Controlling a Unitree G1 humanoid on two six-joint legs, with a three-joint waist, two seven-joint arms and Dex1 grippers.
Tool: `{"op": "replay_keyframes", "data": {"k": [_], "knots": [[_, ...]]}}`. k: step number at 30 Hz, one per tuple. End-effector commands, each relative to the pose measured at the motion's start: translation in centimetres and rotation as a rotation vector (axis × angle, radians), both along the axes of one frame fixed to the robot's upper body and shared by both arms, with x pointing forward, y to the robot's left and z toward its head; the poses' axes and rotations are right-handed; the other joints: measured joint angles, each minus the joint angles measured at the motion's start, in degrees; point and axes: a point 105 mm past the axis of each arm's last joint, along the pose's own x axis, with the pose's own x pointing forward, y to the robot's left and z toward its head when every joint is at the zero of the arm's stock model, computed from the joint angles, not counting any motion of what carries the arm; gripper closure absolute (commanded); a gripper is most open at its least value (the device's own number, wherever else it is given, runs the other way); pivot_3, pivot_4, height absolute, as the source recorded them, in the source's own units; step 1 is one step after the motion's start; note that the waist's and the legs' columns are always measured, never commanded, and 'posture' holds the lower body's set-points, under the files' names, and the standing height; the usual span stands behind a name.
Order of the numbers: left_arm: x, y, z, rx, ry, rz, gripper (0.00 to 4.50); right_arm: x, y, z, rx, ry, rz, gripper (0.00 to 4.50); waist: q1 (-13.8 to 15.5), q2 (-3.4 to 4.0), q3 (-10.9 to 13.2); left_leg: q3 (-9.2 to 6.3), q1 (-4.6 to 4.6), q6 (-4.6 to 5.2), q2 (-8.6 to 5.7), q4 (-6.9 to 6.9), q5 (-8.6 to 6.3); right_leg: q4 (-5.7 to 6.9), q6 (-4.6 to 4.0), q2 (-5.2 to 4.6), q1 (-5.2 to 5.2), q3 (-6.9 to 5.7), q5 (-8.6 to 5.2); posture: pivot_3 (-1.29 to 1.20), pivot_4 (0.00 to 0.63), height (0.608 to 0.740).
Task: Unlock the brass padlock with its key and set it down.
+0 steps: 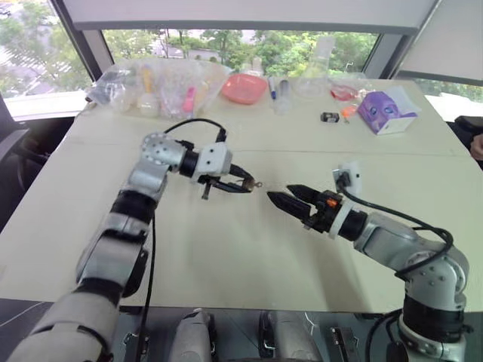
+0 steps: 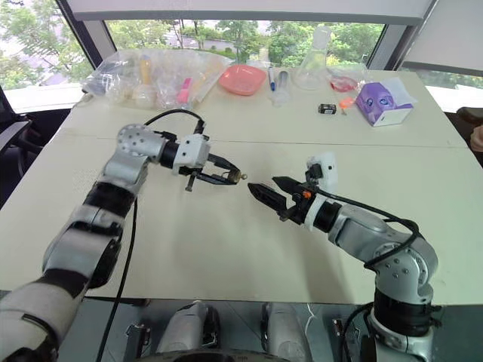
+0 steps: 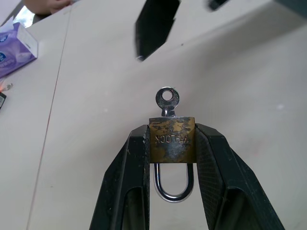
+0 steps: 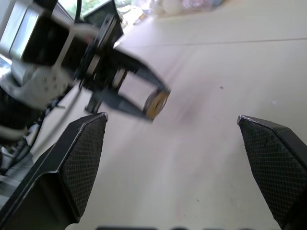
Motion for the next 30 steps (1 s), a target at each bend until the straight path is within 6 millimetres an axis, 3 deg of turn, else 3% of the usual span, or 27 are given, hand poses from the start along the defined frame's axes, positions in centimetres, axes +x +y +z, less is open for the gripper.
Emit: {"op": "replay_keyframes", "data": {"k": [1,5,8,15,30], "knots": [[-1.0,-0.5,2.7,-0.074,-0.081,0.015,3.78,-0.1,0.6,0.9,0.024,-0.017,0.042,0.00,0.2,0.00,0.0,-0.01,0.00,-0.01,0.00,0.00,0.00,0.00,0.00,0.01,0.00,0.00,0.00,0.00,0.150,0.740],[-1.5,-1.1,3.3,-0.107,-0.143,0.044,3.78,0.0,1.1,0.6,-0.015,-0.012,0.066,0.00,0.2,0.01,0.0,0.01,0.01,-0.01,-0.02,0.00,0.01,0.00,0.00,-0.01,0.03,0.00,0.00,0.00,0.150,0.740],[-1.9,-1.3,3.1,-0.113,-0.156,0.049,3.78,0.0,1.3,0.9,-0.004,-0.021,0.080,0.77,0.1,0.02,0.0,0.01,0.02,-0.03,-0.01,0.00,0.02,0.01,0.00,0.01,0.02,0.00,0.00,0.00,0.150,0.740],[-2.0,-1.3,3.1,-0.115,-0.169,0.049,3.78,0.2,1.3,1.9,0.068,-0.030,0.081,4.45,0.1,0.02,0.0,0.10,0.03,-0.06,0.00,-0.01,0.03,0.01,0.00,0.02,0.02,0.00,0.00,0.00,0.150,0.740],[-1.8,-1.9,3.5,-0.130,-0.258,0.033,3.78,-0.2,1.8,1.4,0.105,0.008,0.075,4.45,0.1,0.02,0.0,0.16,0.03,-0.07,-0.01,-0.01,0.04,0.00,0.00,0.01,0.02,0.00,0.00,0.00,0.150,0.740]]}}
